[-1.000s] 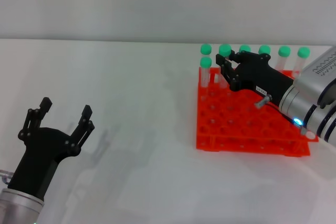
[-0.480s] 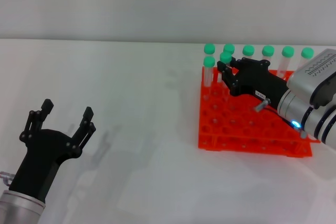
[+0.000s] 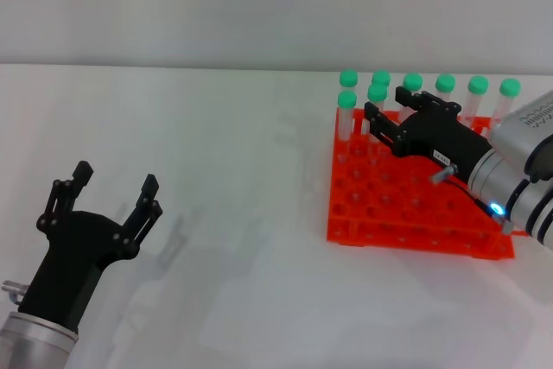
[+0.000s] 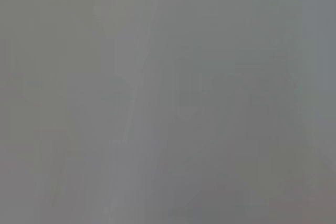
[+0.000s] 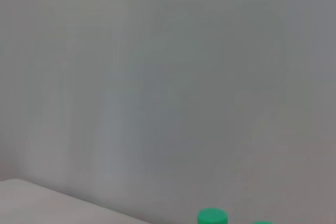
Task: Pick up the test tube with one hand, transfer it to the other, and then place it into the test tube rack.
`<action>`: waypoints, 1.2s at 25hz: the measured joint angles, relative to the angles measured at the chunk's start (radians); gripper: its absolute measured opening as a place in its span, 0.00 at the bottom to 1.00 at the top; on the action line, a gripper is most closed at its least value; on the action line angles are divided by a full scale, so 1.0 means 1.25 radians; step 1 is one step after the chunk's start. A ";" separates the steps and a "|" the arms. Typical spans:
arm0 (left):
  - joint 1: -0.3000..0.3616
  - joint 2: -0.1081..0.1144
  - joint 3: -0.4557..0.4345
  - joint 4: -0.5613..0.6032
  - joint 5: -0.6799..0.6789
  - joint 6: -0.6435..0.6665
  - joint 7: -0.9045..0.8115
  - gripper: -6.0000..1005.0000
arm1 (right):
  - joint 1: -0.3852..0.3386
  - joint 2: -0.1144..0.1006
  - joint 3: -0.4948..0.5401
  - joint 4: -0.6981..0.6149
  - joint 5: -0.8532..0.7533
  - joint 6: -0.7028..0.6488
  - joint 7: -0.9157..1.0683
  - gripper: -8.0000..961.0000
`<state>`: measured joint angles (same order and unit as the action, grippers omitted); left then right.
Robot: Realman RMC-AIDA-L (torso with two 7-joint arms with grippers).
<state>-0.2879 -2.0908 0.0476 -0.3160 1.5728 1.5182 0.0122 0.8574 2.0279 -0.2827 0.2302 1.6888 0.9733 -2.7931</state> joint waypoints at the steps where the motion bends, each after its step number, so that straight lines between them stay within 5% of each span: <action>1: 0.000 0.000 0.000 0.000 0.003 0.004 -0.002 0.88 | -0.002 0.000 0.000 0.000 0.000 0.004 0.001 0.33; 4: 0.001 0.000 0.000 0.000 0.004 0.005 -0.004 0.88 | -0.016 0.000 0.000 0.000 0.000 0.040 0.006 0.45; 6: 0.001 0.000 -0.002 0.000 0.004 0.005 -0.006 0.88 | -0.042 0.000 -0.001 0.000 -0.001 0.087 0.008 0.66; 12: -0.001 0.000 -0.005 0.001 0.003 0.005 -0.006 0.88 | -0.123 -0.003 0.001 -0.029 0.005 0.190 0.026 0.87; 23: -0.010 0.000 -0.008 0.004 -0.056 -0.004 -0.009 0.88 | -0.289 -0.006 0.260 -0.152 0.011 0.122 0.032 0.87; 30: -0.020 0.001 -0.007 0.017 -0.112 -0.031 -0.106 0.88 | -0.337 -0.010 0.382 -0.186 0.011 0.033 0.031 0.87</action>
<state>-0.3127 -2.0892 0.0383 -0.2946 1.4327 1.4798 -0.1207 0.4357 2.0152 0.1949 -0.0020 1.7029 1.0150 -2.7542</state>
